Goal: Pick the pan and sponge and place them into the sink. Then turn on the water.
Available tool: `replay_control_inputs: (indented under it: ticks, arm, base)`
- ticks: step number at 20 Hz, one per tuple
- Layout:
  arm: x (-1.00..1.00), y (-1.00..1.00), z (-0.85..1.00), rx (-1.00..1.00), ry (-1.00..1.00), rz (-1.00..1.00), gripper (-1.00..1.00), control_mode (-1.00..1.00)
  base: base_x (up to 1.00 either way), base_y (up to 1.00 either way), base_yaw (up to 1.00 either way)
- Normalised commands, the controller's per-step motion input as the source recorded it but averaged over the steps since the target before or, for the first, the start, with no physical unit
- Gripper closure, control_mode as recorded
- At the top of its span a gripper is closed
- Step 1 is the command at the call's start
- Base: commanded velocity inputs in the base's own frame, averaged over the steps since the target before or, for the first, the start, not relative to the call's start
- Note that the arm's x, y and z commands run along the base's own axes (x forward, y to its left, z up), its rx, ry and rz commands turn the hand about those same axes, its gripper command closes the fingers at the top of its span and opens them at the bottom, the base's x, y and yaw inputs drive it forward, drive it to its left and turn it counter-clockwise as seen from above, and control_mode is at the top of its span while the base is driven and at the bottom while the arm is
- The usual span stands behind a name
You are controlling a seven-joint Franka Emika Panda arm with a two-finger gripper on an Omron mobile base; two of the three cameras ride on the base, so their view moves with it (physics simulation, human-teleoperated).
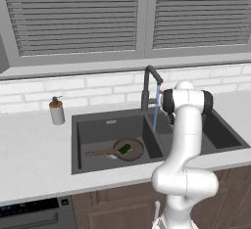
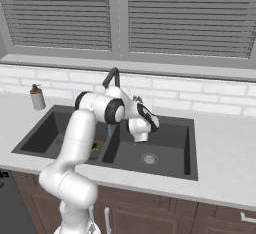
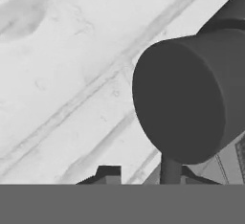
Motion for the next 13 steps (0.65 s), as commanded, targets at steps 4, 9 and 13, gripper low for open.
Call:
replay_control_inputs:
  ticks: [4,9,13]
  arm:
    - [-0.57,-0.77,1.00,0.23,-0.21,0.08,1.00,-1.00]
    - [-0.52,-0.71,1.00,0.18,-0.17,0.07,1.00,-1.00]
    - [-0.57,-0.62,1.00,0.13,-0.19,0.07,1.00,-1.00]
  base:
    - [0.00,0.00,0.00]
    - [0.00,0.00,0.00]
    - [0.00,0.00,0.00]
